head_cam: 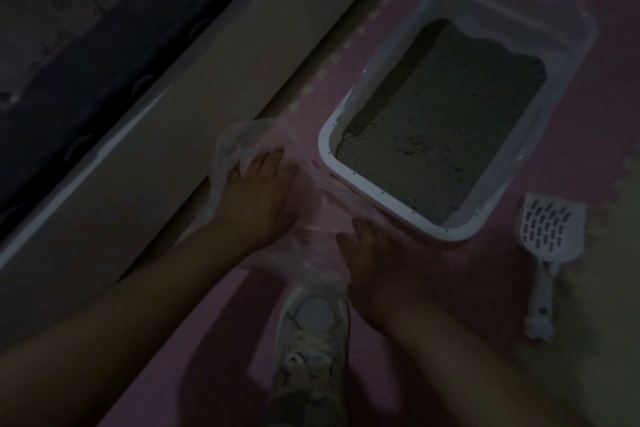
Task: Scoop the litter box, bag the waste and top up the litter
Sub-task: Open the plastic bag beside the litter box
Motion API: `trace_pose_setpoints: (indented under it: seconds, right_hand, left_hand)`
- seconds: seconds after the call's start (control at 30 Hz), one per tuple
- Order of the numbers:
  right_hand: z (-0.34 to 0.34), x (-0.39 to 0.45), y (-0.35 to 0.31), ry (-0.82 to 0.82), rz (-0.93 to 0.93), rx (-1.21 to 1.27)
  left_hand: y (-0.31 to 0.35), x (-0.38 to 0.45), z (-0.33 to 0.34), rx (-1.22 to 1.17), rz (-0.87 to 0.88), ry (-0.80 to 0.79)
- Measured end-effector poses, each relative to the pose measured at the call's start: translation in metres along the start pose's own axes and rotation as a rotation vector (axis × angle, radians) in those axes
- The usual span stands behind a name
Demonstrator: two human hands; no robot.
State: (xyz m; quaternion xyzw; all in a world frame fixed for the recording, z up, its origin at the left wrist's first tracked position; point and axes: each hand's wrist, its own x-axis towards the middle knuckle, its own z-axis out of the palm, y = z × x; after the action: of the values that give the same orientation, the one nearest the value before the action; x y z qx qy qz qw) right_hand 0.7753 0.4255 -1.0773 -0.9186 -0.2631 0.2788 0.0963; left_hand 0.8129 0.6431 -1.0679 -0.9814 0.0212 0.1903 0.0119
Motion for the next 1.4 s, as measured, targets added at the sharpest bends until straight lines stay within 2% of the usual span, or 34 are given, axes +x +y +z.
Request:
trace_pose_setpoints:
  seconds: [0.17,0.3,0.37,0.43,0.47,0.57,0.67,0.83,1.0,1.1,1.2,1.3,1.37,1.4]
  right_hand:
    - [0.000,0.010,0.010,0.144,-0.035,-0.042]
    - [0.007,0.021,0.005,0.279,-0.125,-0.016]
    - [0.007,0.027,0.000,0.238,-0.160,-0.025]
    - [0.006,0.032,-0.001,0.169,-0.167,0.030]
    - [0.006,0.034,0.001,0.152,-0.154,0.056]
    - [0.008,0.035,0.014,0.072,-0.073,0.001]
    - [0.011,0.034,0.027,0.039,-0.039,-0.049]
    - [0.015,0.036,0.029,0.198,-0.090,0.011]
    - [0.019,0.032,0.012,0.317,-0.144,0.065]
    - [0.026,0.028,0.008,0.236,-0.124,0.162]
    - [0.027,0.023,0.010,0.059,-0.123,0.205]
    - [0.021,0.022,0.015,-0.063,-0.113,0.162]
    - [0.017,0.020,0.016,-0.088,-0.123,0.151]
    - [0.016,0.017,0.015,-0.044,-0.119,0.176]
  left_hand:
    - [0.004,-0.008,0.005,-0.089,0.016,0.038]
    - [0.009,-0.015,0.016,-0.289,0.159,0.232]
    - [0.012,-0.016,0.017,-0.321,0.311,0.246]
    - [0.012,-0.014,0.020,-0.287,0.432,0.162]
    - [0.010,-0.013,0.022,-0.244,0.435,0.118]
    - [-0.002,-0.011,0.028,-0.066,0.284,-0.038]
    - [-0.008,-0.009,0.025,0.010,0.165,-0.136]
    - [-0.009,-0.003,0.026,-0.023,0.096,-0.090]
    - [-0.007,-0.003,0.031,-0.102,0.093,-0.135]
    - [-0.005,-0.006,0.019,-0.149,0.098,-0.150]
    - [-0.001,-0.002,0.002,-0.146,0.095,-0.158]
    - [0.001,0.010,-0.014,-0.159,0.092,-0.288]
    - [0.003,0.017,-0.019,-0.157,0.107,-0.359]
    - [0.004,0.020,-0.019,-0.149,0.114,-0.372]
